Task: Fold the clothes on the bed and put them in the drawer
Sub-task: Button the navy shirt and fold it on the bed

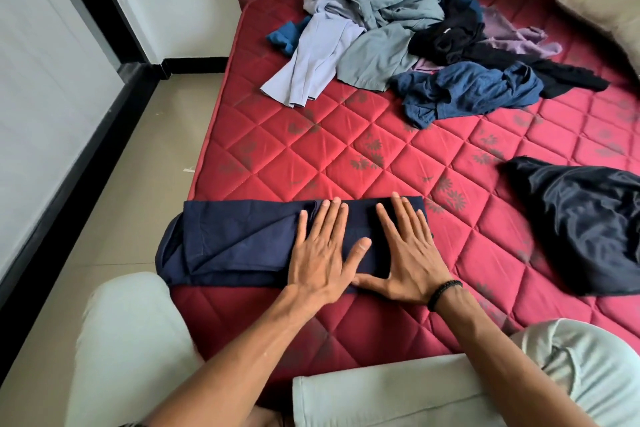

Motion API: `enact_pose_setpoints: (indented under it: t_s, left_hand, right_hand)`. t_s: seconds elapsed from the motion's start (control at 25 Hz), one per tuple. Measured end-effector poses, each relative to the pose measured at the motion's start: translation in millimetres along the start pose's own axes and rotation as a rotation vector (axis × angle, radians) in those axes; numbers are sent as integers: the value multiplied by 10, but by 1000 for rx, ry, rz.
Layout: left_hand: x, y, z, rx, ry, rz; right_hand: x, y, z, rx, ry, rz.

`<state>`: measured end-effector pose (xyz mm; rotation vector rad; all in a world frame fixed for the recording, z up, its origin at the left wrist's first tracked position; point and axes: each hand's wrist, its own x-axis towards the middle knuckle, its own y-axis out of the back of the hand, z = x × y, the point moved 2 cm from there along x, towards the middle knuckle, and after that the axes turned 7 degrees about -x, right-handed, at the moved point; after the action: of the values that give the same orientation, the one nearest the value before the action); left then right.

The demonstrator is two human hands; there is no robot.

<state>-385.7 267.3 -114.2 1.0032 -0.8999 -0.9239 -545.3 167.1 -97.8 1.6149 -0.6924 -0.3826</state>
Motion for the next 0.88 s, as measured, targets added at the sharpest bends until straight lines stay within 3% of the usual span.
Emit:
enact_pose_setpoints:
  t_s: [0.08,0.16,0.24,0.28,0.36,0.44,0.56,0.64,0.68,0.76,0.8,0.88]
  left_hand:
    - [-73,36,-195,56,69,22]
    - [-131,51,-314,79,116,25]
    - [-133,75,-324,59,134,16]
    - [-128,93,-313,40,143,-4]
    - [-115,179,-295,-30,152,-58]
    - [-102,471,-287,-290,215,-100]
    - [-110,1280,-349,-1015,416,-49]
    - [-153,1742,-565,-1565,546,-180]
    - [-205,1853,-740,-1708,589,-253]
    - [-338,1891,-1187,-1751,629,-196]
    - [-392,1878,-1373,-1706,676,-120]
    - [-501,1787,-1756,-1598,815,37]
  right_hand:
    - [-95,87,39,146,-167,107]
    - [-138,121,178,271,-565,166]
    - [-161,169,296,463,-939,55]
    - [-133,226,330,647,-998,15]
    - [-63,510,224,938,-980,18]
    - [51,895,-63,931,-890,142]
    - [251,1350,-949,952,-610,271]
    - [390,1386,-1634,1084,-368,149]
    - [448,1326,-1928,1235,-276,31]
    - [577,1153,-2329,1482,-208,-128]
    - [633,1045,-2382,1478,-234,-80]
    - [760,763,-2285,1007,-211,199]
